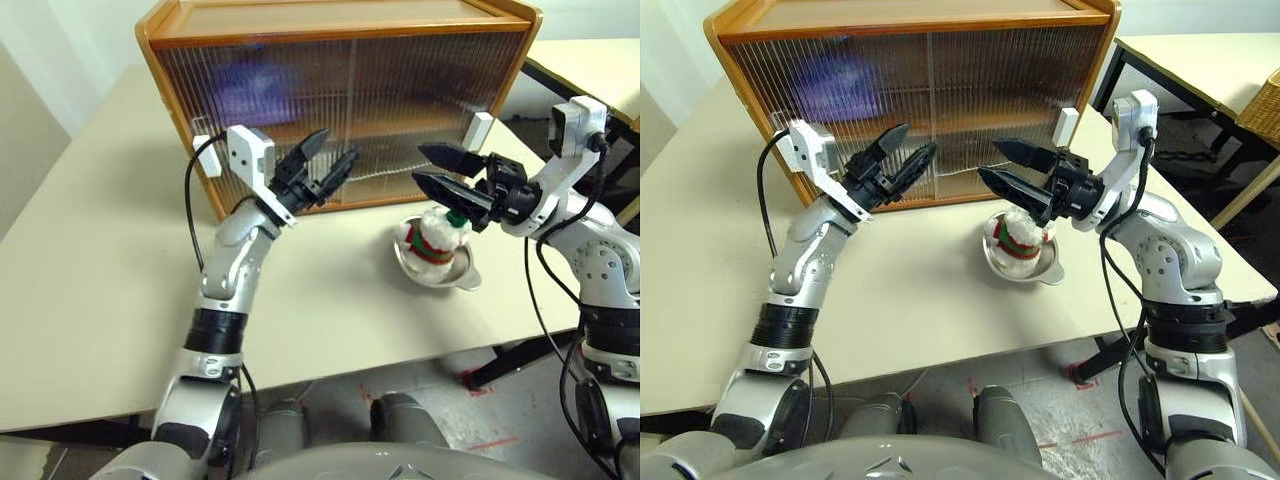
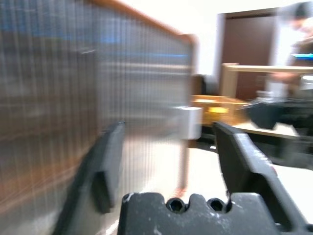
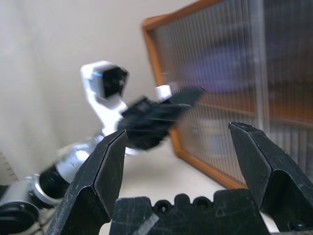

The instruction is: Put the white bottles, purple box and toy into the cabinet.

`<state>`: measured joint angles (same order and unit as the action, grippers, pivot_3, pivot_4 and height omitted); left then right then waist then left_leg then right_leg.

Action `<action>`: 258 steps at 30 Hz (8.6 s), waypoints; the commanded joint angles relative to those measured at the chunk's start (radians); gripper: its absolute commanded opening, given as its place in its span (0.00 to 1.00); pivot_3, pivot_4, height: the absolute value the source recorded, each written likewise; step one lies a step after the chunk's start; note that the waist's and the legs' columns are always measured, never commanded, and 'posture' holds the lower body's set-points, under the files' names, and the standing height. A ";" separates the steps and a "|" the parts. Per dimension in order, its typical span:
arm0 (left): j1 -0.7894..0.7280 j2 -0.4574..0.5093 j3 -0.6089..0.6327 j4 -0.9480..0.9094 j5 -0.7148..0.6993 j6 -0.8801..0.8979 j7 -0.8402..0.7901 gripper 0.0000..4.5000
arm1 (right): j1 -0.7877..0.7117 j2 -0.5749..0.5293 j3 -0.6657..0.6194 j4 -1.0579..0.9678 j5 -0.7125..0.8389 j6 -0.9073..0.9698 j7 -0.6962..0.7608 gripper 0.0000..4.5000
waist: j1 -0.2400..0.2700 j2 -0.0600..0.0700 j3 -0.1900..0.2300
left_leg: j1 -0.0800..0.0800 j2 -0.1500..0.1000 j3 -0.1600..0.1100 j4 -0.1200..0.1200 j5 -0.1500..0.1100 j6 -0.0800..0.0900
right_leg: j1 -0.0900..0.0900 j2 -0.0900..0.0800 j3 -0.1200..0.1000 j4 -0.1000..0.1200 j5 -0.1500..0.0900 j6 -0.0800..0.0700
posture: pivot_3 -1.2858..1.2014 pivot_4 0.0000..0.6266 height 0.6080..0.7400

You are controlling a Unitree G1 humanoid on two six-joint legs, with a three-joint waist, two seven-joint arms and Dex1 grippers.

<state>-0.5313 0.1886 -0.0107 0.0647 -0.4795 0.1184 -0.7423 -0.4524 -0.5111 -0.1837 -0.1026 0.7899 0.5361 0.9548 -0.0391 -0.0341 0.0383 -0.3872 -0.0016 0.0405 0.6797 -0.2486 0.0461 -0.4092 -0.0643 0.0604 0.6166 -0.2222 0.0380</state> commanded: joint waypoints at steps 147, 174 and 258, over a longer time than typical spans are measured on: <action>0.193 0.199 0.078 -0.223 -0.086 0.149 -0.051 1.00 | 0.671 0.186 -0.070 -0.249 -0.234 -0.273 -0.245 0.99 | -0.006 0.005 0.003 | 0.007 0.000 0.000 -0.002 -0.004 -0.005 | 0.004 -0.004 0.000 0.004 -0.009 -0.005 | 0.52 0.01 1.00; 0.198 0.218 0.092 -0.249 -0.088 0.153 -0.026 1.00 | 0.548 0.199 -0.031 -0.061 -0.266 -0.288 -0.304 0.99 | 0.007 0.004 0.004 | 0.007 0.000 0.000 -0.003 -0.004 -0.005 | 0.003 -0.004 0.000 0.004 -0.008 -0.003 | 0.53 0.02 1.00; 0.183 0.177 0.075 -0.212 -0.047 0.089 -0.013 1.00 | -0.722 0.160 0.056 1.136 -0.597 -0.476 -0.431 0.01 | 0.002 0.005 0.004 | 0.006 0.000 0.000 -0.003 -0.002 -0.001 | 0.000 -0.004 0.000 0.008 0.000 -0.007 | 0.54 0.00 1.00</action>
<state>-0.3617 0.3662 0.0657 -0.1410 -0.5368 0.2119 -0.7574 -1.1590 -0.3549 -0.1347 0.9628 0.2207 0.0686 0.5453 -0.0373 -0.0295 0.0422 -0.3816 -0.0020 0.0406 0.6771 -0.2505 0.0450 -0.4087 -0.0680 0.0601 0.6244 -0.2224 0.0309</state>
